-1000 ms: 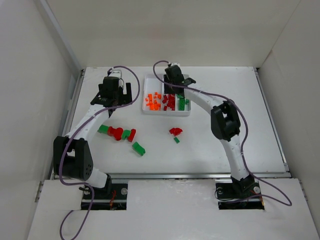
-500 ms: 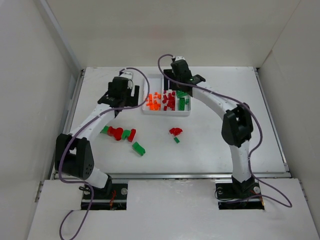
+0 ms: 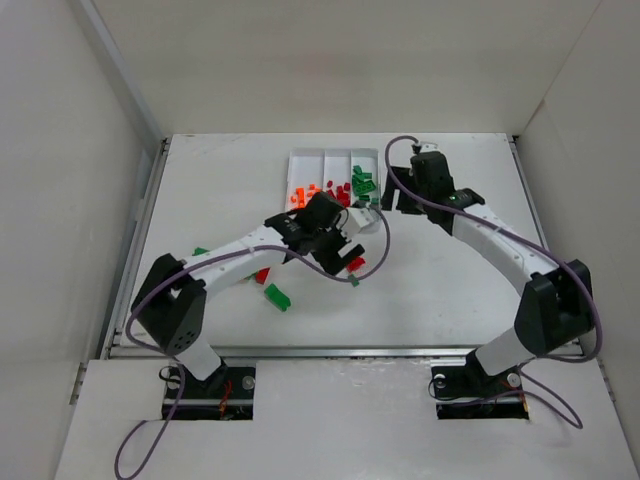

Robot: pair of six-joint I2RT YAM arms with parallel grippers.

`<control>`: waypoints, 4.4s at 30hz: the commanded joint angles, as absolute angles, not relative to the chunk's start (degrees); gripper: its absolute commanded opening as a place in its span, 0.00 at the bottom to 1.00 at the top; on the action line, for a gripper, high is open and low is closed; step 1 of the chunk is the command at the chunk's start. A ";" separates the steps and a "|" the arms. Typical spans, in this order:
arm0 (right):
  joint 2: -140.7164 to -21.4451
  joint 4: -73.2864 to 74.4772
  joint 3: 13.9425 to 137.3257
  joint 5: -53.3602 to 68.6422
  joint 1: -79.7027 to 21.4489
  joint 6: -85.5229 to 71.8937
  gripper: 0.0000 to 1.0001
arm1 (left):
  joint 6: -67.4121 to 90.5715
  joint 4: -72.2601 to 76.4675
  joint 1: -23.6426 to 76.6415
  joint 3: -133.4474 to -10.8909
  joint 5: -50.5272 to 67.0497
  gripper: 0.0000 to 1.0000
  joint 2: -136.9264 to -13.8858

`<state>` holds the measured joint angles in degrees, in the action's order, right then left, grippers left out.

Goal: Sort the legos into containers by color

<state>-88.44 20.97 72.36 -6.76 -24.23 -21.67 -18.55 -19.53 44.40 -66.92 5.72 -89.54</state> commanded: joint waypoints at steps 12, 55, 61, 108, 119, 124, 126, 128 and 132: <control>-75.85 17.49 61.35 -8.79 -21.45 -22.94 0.84 | -16.09 -17.76 46.85 -72.77 4.39 0.79 -106.52; -78.04 16.35 64.42 -6.68 -19.78 -18.02 0.84 | -11.25 -23.20 40.78 -81.99 -0.52 0.00 -101.87; -83.13 17.40 68.46 -6.68 -19.25 -18.02 0.84 | -8.18 -15.40 35.43 -91.65 -0.53 0.00 -106.67; -101.33 25.48 70.74 5.36 -31.37 -13.89 0.91 | 3.16 -15.21 16.44 -78.51 -21.02 1.00 -92.82; -108.11 28.39 72.51 0.70 -35.60 -12.92 0.93 | 2.29 -14.24 16.44 -76.46 -20.39 1.00 -90.09; -107.06 28.92 69.97 -1.23 -36.12 -13.54 0.90 | 2.29 -14.24 16.44 -75.94 -19.78 1.00 -89.47; -107.05 28.92 69.96 -1.23 -36.12 -14.06 0.88 | 2.29 -14.24 16.44 -75.41 -19.25 1.00 -89.47; -107.66 28.92 69.96 -1.23 -36.12 -14.06 0.87 | 2.29 -13.72 16.44 -75.41 -19.25 1.00 -89.47; -107.67 28.92 71.19 -0.62 -36.12 -14.59 0.80 | 2.29 -13.71 16.44 -75.41 -18.11 1.00 -89.47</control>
<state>-107.63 27.05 71.46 -0.84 -35.99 -13.47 1.58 -15.22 16.67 -75.99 -18.98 -92.38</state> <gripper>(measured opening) 0.814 0.997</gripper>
